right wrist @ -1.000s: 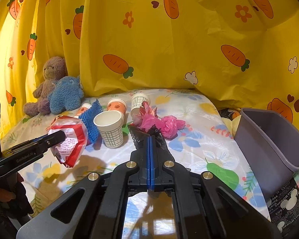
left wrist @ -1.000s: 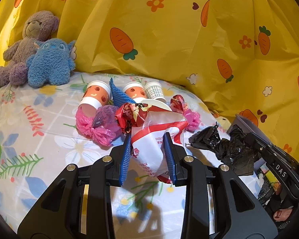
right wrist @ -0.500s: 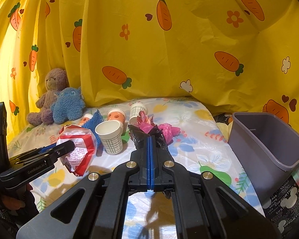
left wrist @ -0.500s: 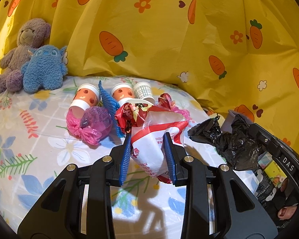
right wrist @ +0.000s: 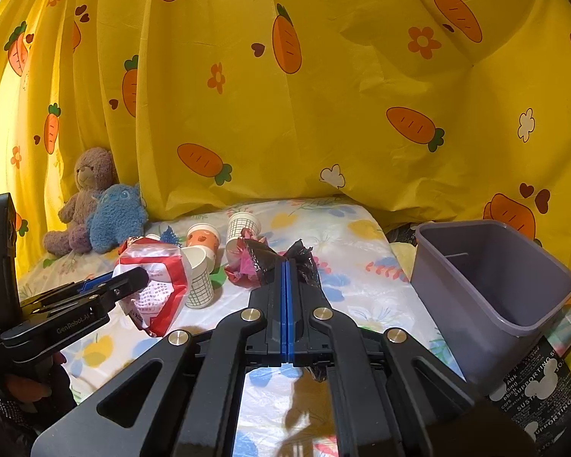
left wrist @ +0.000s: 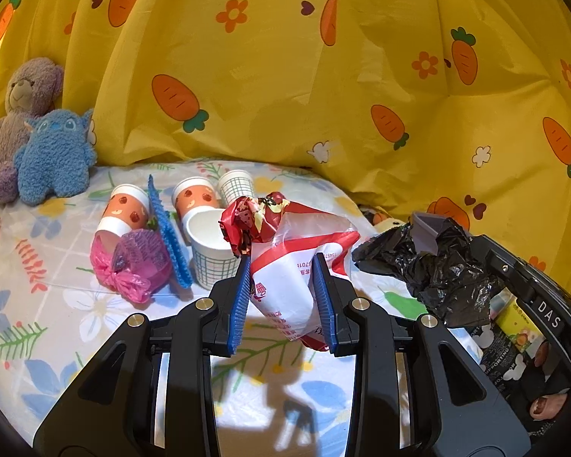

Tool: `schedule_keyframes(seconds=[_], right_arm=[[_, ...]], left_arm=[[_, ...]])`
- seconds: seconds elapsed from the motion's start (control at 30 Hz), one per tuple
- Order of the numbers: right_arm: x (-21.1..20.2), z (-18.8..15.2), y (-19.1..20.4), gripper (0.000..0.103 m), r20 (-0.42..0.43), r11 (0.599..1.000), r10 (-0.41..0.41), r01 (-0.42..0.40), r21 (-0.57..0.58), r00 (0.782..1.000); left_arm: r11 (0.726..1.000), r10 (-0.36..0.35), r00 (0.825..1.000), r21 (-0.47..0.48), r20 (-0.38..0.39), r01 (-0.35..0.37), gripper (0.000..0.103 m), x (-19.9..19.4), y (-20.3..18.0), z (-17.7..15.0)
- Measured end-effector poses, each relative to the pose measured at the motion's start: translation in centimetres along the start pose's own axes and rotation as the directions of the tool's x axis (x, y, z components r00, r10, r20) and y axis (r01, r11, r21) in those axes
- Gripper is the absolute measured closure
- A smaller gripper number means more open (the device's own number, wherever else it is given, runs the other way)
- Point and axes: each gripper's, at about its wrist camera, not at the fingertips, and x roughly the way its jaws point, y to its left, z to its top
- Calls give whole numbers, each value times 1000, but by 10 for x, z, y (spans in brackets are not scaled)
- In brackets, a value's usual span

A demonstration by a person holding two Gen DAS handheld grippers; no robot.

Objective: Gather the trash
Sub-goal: 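Carry the wrapper with the left tool while the right tool carries the black bag to the bin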

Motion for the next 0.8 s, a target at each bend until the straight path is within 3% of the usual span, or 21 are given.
schedule_keyframes(seconds=[0.27, 0.43, 0.67, 0.8], right_arm=[[-8, 14, -28, 102, 40, 998, -58, 57, 20, 998], [-12, 27, -58, 102, 65, 990, -134, 131, 44, 989], [-13, 52, -112, 102, 77, 958, -276, 268, 102, 958], [-6, 54, -143, 102, 40, 935, -337, 330, 128, 941]], left_arm=[[995, -63, 998, 71, -6, 64, 72, 21, -45, 19], [984, -138, 990, 111, -1, 137, 71, 37, -85, 36], [953, -256, 967, 166, -3, 253, 72, 71, -150, 62], [935, -313, 949, 164, -32, 314, 72, 99, -180, 67]])
